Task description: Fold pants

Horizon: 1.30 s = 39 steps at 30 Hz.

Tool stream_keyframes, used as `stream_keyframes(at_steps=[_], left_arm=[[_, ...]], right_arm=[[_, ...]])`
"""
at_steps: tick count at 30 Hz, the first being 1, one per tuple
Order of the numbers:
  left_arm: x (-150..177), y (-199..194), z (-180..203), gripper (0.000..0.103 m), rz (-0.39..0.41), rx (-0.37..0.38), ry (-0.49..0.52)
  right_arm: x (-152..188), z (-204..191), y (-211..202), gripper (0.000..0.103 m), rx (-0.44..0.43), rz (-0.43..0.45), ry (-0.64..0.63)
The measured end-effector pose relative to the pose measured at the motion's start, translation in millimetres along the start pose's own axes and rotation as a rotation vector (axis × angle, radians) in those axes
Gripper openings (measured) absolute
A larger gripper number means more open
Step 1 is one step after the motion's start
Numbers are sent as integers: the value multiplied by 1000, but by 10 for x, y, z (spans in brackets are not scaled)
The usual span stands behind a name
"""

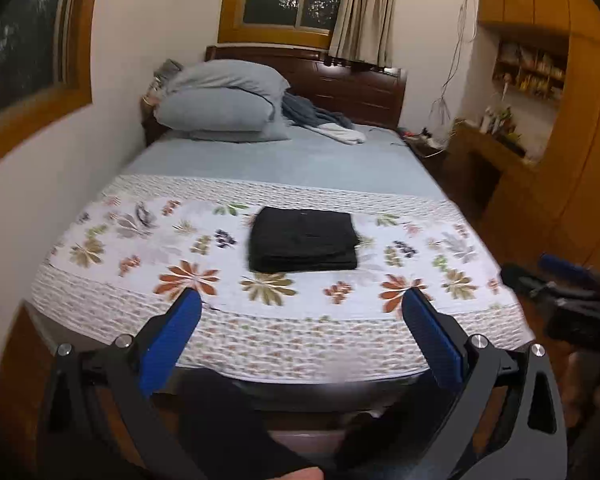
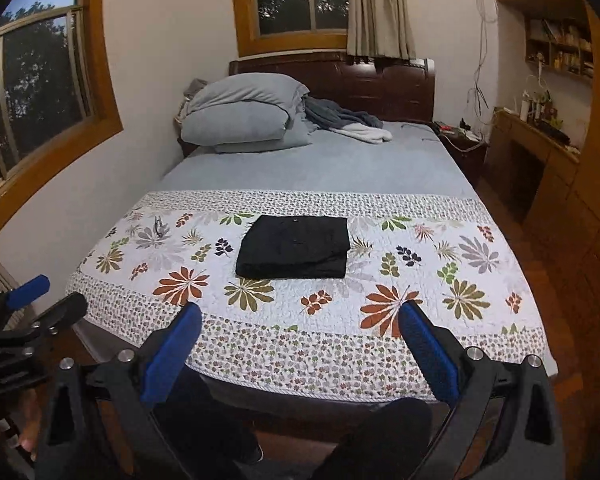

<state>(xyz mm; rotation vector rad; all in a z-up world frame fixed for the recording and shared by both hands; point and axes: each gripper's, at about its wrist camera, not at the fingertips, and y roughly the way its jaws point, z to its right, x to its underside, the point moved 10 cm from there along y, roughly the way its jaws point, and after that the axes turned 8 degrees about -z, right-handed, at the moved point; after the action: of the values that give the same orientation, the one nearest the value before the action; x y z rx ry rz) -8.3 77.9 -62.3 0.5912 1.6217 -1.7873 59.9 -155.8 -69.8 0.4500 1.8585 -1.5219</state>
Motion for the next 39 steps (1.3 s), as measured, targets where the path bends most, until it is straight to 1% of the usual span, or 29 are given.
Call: stream_keyframes(at_steps=[2,6,10,15,24,31,39], left_arm=[[-26,47,-4,100,-9,-16,0],[-51,146,62,100,-31,-45,33],[-52,271,109,100,-55,-75,47],[-45,376,112,100,-83,-59,23],[-49,477,71,100,-95,-84,16],[-89,443,68,100,-67,-124,28],[-135,404,36,100,-43,-132,15]], right_arm=[[0,49,39,99,11,0,10],[-10,122,114,99,38,-1,17],[-26,127,159,99,36,-5,18],[-62,112,199,99,47,-6,4],[-89,58,273,99,34,-16,-1],[-84,31,341,99,23,-30,-4],[-93,23,359,99,20,-33,-4]])
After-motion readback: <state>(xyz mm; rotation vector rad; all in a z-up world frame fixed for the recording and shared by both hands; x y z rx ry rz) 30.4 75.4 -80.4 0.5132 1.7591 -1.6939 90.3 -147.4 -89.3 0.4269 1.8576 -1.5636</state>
